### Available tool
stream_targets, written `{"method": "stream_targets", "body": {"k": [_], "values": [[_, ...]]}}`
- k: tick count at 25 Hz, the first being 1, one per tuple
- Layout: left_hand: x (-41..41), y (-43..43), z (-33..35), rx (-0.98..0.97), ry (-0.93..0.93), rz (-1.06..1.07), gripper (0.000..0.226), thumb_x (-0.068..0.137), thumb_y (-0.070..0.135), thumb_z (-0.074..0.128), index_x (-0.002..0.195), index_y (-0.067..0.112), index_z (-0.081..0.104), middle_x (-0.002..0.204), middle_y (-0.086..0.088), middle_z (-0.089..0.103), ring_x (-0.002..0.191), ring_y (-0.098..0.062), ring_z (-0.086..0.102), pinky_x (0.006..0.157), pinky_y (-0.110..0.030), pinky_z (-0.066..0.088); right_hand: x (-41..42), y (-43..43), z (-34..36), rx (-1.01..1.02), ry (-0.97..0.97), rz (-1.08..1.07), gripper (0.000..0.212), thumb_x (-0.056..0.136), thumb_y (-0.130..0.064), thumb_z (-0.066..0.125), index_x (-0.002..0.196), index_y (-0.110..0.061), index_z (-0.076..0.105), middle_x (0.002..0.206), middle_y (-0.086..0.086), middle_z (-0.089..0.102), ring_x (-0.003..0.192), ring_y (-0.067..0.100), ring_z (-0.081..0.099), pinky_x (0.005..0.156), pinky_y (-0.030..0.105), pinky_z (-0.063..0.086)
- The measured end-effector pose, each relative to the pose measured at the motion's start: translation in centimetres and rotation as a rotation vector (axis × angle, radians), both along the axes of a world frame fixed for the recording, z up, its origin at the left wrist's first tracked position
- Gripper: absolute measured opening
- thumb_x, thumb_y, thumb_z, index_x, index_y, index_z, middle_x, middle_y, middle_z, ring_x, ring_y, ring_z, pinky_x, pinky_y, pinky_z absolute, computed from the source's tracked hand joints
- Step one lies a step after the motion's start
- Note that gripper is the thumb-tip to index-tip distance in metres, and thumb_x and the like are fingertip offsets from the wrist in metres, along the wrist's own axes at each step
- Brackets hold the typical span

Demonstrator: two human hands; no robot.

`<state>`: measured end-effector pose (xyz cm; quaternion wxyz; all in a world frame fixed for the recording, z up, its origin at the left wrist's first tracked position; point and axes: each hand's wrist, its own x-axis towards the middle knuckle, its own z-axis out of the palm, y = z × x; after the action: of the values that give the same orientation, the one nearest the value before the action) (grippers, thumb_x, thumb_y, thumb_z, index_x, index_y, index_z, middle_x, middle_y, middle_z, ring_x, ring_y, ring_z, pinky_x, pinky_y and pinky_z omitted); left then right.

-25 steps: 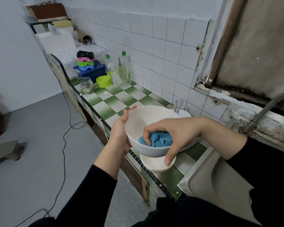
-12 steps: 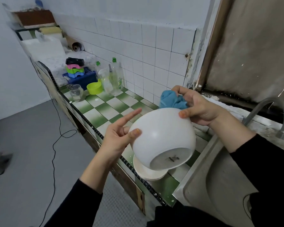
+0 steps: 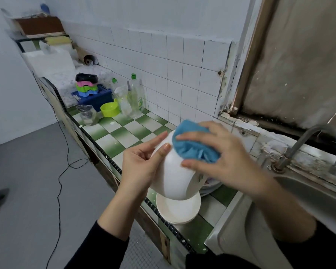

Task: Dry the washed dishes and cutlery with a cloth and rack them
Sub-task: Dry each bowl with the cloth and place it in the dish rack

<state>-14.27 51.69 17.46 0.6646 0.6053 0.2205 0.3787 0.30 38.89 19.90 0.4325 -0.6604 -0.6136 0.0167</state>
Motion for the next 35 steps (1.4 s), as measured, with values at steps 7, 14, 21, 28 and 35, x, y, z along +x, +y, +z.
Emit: {"method": "stream_targets", "body": {"k": [7, 14, 21, 28, 35], "values": [[1.5, -2.7, -0.2, -0.237, 0.073, 0.1, 0.012, 0.084, 0.01, 0.07, 0.09, 0.019, 0.076, 0.079, -0.002, 0.076, 0.068, -0.009, 0.066, 0.069, -0.023, 0.056, 1.3, 2.1, -2.2, 0.106, 0.408, -0.194, 0.008, 0.088, -0.032, 0.065, 0.094, -0.036, 0.069, 0.107, -0.014, 0.066, 0.103, -0.005, 0.058, 0.089, 0.018, 0.044], [1.3, -2.7, 0.2, -0.199, 0.088, 0.185, 0.012, 0.086, 0.011, 0.069, 0.093, 0.02, 0.074, 0.076, -0.003, 0.075, 0.066, -0.01, 0.064, 0.068, -0.024, 0.055, -1.3, 0.5, -4.3, 0.264, 0.094, -0.143, 0.044, 0.089, -0.033, 0.054, 0.133, -0.035, 0.052, 0.127, -0.019, 0.052, 0.114, 0.008, 0.053, 0.1, 0.03, 0.045], [2.1, -3.9, 2.0, -0.305, -0.061, 0.245, 0.017, 0.086, -0.003, 0.064, 0.088, 0.011, 0.073, 0.072, 0.004, 0.074, 0.063, -0.002, 0.066, 0.058, -0.014, 0.051, -2.4, 1.0, -2.9, 0.317, -0.105, -0.107, 0.036, 0.085, -0.026, 0.059, 0.12, -0.024, 0.064, 0.122, -0.002, 0.063, 0.114, 0.017, 0.056, 0.101, 0.04, 0.044], [3.4, -4.0, 4.3, -0.341, -0.136, 0.268, 0.011, 0.085, 0.004, 0.069, 0.089, 0.014, 0.074, 0.09, 0.004, 0.075, 0.08, -0.003, 0.069, 0.078, -0.018, 0.055, -1.2, 2.1, 0.4, 0.452, 0.195, -0.356, 0.035, 0.086, -0.024, 0.054, 0.12, -0.023, 0.063, 0.117, -0.006, 0.063, 0.109, 0.002, 0.057, 0.094, 0.018, 0.045], [4.2, -2.1, 5.7, -0.401, -0.28, 0.339, 0.013, 0.085, 0.006, 0.069, 0.08, 0.019, 0.07, 0.071, 0.019, 0.072, 0.07, 0.009, 0.066, 0.066, -0.01, 0.051, -1.1, 1.6, -1.1, 0.652, 0.269, -0.357, 0.045, 0.091, -0.015, 0.047, 0.135, -0.027, 0.048, 0.143, 0.008, 0.049, 0.134, 0.025, 0.046, 0.109, 0.045, 0.041]]}}
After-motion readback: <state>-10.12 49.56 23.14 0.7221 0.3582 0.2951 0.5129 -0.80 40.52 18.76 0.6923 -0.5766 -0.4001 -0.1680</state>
